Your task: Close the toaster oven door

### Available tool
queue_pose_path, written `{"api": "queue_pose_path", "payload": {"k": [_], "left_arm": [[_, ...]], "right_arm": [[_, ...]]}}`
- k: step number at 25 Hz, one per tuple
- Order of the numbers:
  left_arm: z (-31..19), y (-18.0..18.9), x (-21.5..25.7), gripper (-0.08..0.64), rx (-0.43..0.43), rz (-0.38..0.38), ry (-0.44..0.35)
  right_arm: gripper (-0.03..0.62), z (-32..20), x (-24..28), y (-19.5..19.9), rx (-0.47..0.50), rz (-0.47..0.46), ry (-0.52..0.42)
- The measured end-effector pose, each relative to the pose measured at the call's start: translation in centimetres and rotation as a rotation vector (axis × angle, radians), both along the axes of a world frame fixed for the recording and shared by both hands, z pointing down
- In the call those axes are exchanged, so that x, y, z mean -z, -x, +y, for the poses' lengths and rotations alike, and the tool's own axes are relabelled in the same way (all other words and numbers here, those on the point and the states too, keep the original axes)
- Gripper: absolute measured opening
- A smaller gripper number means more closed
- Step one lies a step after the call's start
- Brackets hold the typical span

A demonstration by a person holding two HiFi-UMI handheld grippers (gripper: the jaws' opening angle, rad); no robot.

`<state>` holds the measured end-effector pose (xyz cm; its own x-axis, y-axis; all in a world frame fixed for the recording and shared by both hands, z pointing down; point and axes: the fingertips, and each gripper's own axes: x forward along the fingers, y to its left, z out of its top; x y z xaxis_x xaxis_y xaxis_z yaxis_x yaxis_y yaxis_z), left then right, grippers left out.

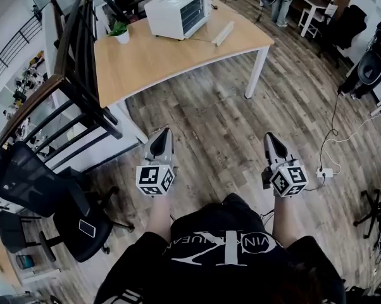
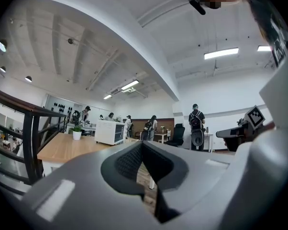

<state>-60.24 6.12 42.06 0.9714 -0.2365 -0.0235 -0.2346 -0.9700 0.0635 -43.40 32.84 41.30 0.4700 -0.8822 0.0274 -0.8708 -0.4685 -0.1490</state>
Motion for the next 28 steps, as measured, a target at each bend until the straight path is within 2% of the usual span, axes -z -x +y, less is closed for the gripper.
{"api": "queue_pose_path", "payload": {"k": [7, 12, 14, 15, 16, 22, 28], "left_arm": [[-0.1, 0.1, -0.2, 0.011, -0.009, -0.002, 0.004], [0.3, -0.7, -0.2, 0.011, -0.026, -0.004, 0.008], [0.3, -1.5, -0.3, 0.011, -0.035, -0.009, 0.011], [0.4, -2.0, -0.3, 0.011, -0.041, -0.012, 0.012], [0.4, -2.5, -0.3, 0.011, -0.048, -0.015, 0.012], [-0.5, -6.1, -0.8, 0.011, -0.060, -0.029, 0.012], [-2.9, -10.6, -1.1, 0.011, -0.032, -0.040, 0.022]], "right_arm": [[0.021, 0.1, -0.4, 0.2, -0.007, -0.009, 0.012], [0.023, 0.3, 0.0, -0.3, -0.015, -0.019, -0.019], [0.067, 0.2, 0.1, -1.0, -0.013, -0.028, -0.030], [0.146, 0.1, 0.2, -1.4, -0.005, -0.034, -0.035], [0.190, -0.1, 0.2, -1.7, 0.002, -0.039, -0.037], [0.244, -2.0, -0.1, -4.9, 0.030, -0.050, -0.044], [0.264, -4.5, -0.1, -10.3, 0.054, -0.058, -0.058]]}}
